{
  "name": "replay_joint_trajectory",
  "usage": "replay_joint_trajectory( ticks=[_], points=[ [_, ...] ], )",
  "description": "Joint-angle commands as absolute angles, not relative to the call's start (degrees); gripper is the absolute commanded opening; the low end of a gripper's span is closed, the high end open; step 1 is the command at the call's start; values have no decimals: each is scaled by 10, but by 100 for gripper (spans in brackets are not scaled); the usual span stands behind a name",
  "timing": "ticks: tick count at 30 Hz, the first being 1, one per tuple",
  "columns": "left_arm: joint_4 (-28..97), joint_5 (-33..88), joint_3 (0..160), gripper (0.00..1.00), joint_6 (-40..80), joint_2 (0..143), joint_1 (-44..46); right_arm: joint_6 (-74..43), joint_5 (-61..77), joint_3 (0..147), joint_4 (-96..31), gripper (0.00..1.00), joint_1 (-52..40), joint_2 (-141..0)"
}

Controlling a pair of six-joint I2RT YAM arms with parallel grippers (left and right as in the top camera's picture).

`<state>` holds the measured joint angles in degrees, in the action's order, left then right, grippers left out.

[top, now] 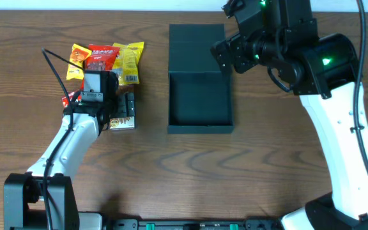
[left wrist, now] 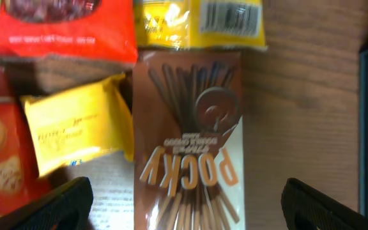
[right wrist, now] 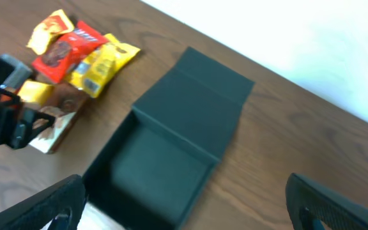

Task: Pack container
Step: 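Grasp the brown Pocky box with the left gripper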

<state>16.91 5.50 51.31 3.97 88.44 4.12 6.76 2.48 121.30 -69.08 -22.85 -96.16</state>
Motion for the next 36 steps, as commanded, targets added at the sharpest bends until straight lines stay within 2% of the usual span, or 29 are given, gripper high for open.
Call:
replay_joint_trajectory(
  ticks=[1, 7, 14, 24, 27, 32, 33, 36],
  points=[
    [160, 60, 527, 96, 23, 898, 38, 79, -1, 1213, -687, 99, -211, -959],
    [144, 103, 527, 95, 28, 945, 42, 95, 0, 1213, -681, 99, -171, -960],
    [130, 57, 527, 95, 51, 979, 51, 95, 4, 1213, -679, 99, -124, -960],
    [106, 48, 527, 96, 76, 1009, 58, 104, 4, 1213, -670, 99, -118, -960],
    [105, 40, 527, 100, 80, 1016, 64, 104, 4, 1213, -665, 99, -118, -960],
    [105, 33, 527, 75, 94, 1017, 65, 104, 4, 1213, -656, 99, -118, -960],
    [106, 18, 527, 66, 110, 1017, 65, 104, 4, 1213, -654, 99, -118, -960],
    [107, 15, 530, 63, 124, 1017, 65, 104, 4, 1213, -653, 99, -118, -960]
  ],
)
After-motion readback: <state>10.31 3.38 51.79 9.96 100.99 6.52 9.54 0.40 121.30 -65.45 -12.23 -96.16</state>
